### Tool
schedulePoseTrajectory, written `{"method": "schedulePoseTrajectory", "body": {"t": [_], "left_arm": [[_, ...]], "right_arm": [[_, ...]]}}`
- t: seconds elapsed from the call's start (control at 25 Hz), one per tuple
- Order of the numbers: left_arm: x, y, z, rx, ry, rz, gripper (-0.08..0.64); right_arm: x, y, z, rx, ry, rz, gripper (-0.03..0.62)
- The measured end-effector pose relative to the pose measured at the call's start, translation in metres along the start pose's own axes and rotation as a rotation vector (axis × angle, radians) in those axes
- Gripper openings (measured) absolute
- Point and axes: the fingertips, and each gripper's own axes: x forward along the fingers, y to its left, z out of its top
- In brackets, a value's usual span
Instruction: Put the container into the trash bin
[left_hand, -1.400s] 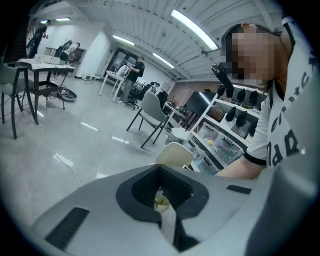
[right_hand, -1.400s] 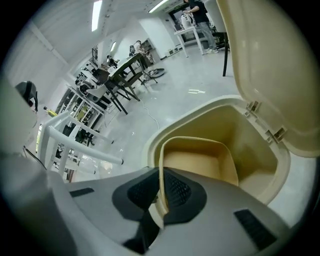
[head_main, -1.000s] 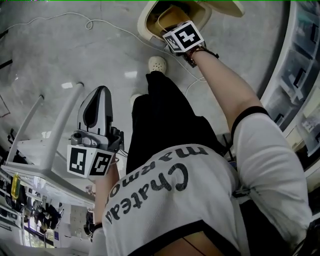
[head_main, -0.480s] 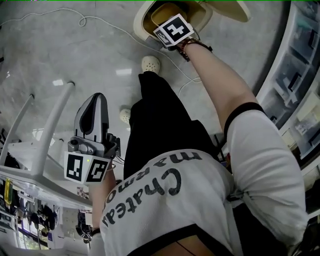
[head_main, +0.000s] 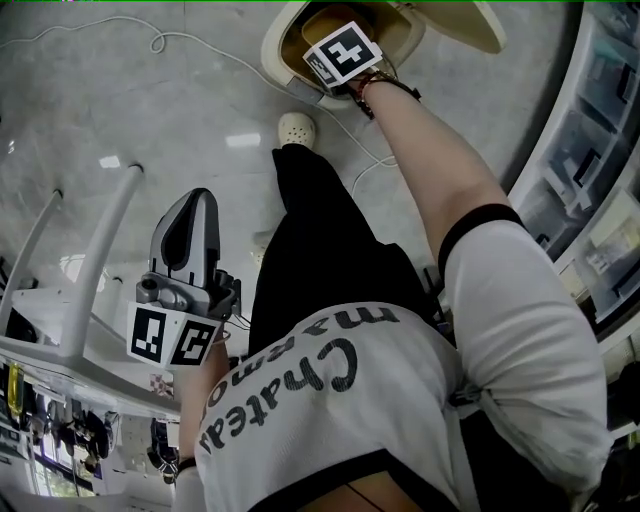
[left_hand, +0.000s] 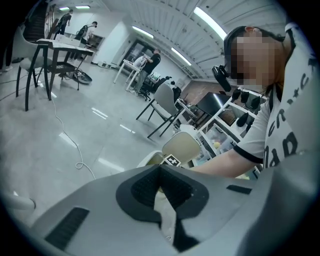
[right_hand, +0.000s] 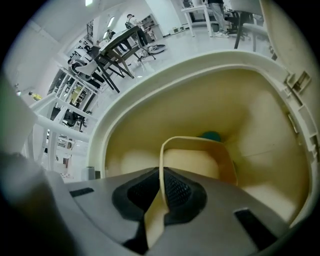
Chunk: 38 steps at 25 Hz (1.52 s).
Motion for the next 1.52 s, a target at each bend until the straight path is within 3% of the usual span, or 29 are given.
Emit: {"method": "schedulePoseTrajectory", "body": {"t": [0.52, 0.68, 1.0, 1.16, 1.28, 1.52], "left_arm": [[-0.008, 0.014, -0.004, -0.023, 0.029, 0.039, 0.023], [-0.007, 0.011, -0.003, -0.028, 0.025, 0.031, 0.023], [-0.016, 0.002, 0.009, -0.021, -0.008, 0.017, 0.023], [-0.020, -0.014, 0.018, 0.021, -0.019, -0.004, 0.023], [-0.028, -0.019, 0.030, 0.044, -0.043, 0.000, 0.023], [-0.052, -0.039, 0.042, 0.099, -0.079, -0.017, 0.023]], "right_arm": [[0.020, -0.011, -0.003, 0.072, 0.069, -0.010, 0.037], [0.021, -0.013, -0.009, 0.045, 0.112, -0.032, 0.037], [0.004, -0.017, -0.002, 0.070, 0.048, -0.075, 0.043], [-0.015, -0.017, 0.000, 0.104, 0.004, -0.081, 0.065], [-0.028, -0.011, 0.001, 0.108, -0.018, -0.080, 0.176], [-0.057, 0.001, -0.007, 0.140, -0.042, -0.098, 0.176]]}}
